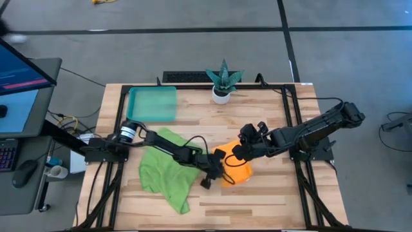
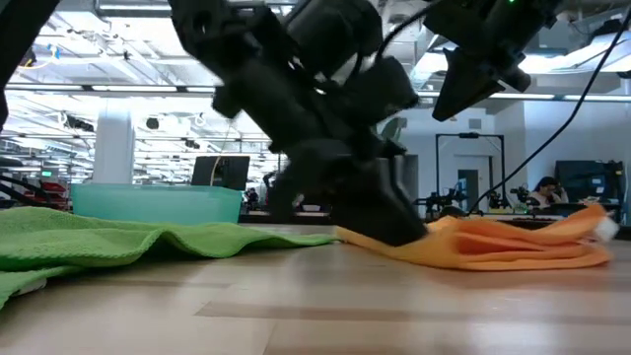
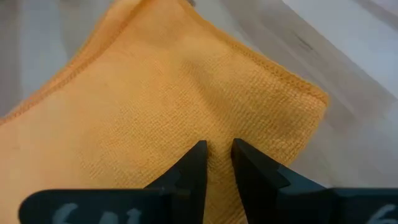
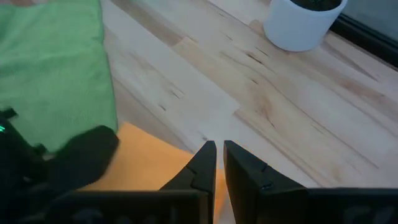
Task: Roll microfiber towels into tight, uniform cylinder then place into a basket
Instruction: Roll the yellow microfiber cloth
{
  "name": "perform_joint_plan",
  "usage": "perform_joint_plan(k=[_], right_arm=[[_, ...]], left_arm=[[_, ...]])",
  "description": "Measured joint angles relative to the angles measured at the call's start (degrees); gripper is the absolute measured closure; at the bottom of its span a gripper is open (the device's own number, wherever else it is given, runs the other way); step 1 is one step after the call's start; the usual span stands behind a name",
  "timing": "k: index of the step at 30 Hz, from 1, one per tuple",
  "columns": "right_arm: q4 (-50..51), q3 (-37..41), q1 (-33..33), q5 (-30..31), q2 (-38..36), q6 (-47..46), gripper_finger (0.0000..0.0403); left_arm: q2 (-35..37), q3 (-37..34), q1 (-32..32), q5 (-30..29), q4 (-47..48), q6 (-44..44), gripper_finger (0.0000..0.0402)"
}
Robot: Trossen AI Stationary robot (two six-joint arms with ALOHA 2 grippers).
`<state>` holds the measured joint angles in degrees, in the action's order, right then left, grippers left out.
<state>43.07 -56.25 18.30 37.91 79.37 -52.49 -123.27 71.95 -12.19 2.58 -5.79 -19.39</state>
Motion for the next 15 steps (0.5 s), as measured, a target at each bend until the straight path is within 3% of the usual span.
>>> perform_joint_plan(k=[7, 15], right_arm=[[0.0, 0.0, 0.0, -0.1, 0.0, 0.0, 0.0349], [0.0, 0.0, 0.2, -0.1, 0.0, 0.2, 0.0349]], left_arm=[[6.3, -0.3, -2.1, 0.2, 16.4, -11.7, 0.0331], [11.2, -0.4, -5.6, -2.2, 17.2, -11.0, 0.0331]])
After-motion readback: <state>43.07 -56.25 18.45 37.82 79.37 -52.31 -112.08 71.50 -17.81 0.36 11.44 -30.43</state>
